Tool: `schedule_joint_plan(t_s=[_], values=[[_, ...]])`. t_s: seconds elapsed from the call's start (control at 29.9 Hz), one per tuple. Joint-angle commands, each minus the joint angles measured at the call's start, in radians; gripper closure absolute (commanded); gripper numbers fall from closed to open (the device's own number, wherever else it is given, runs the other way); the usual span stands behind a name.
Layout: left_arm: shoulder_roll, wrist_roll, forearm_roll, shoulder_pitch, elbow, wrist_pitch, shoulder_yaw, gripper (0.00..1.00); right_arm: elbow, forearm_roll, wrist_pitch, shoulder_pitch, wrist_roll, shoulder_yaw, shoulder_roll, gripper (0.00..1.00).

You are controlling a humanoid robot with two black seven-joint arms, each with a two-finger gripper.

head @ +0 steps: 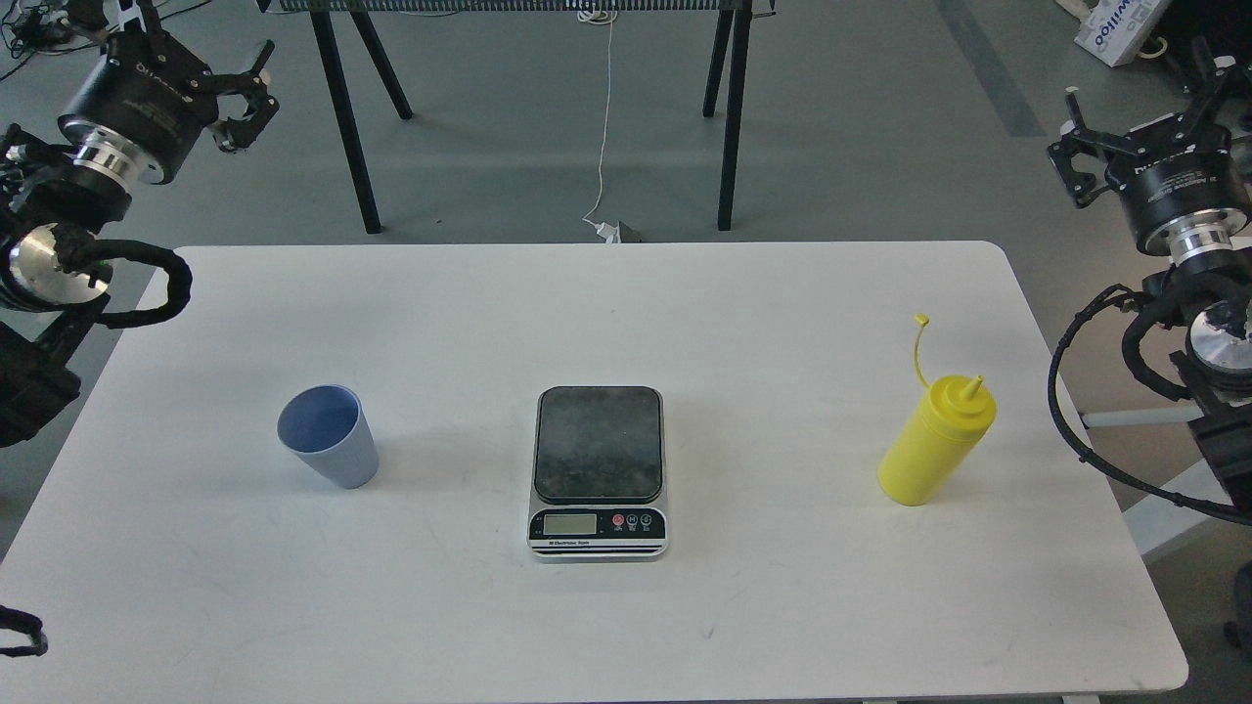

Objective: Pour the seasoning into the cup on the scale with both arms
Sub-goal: 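Move the left gripper toward the blue cup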

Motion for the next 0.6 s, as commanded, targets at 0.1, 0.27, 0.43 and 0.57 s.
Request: schedule_joint_plan(t_s=[0.1,0.27,0.43,0.57], values=[[-0.014,-0.033,-0.002,-0.004,0.002,0.011,0.000,0.00,0.015,0.000,0.000,-0.004,0.000,0.013,-0.003,0.01],[-0.006,-0.030,-0.004,0.002,-0.007,0.004,0.006,0.00,0.033,0.000,0.000,-0.013,0.002,0.013,-0.006,0.01],[0.118,-0.033,0.085,0.045,-0.214,0.007,0.097,0.01,0.084,0.000,0.000,-0.054,0.006,0.019,-0.032,0.01],[0.242,-0.062,0.305,0.075,-0.384,0.047,0.111,0.01,0.089,0.000,0.000,-0.090,0.008,0.042,-0.043,0.01]])
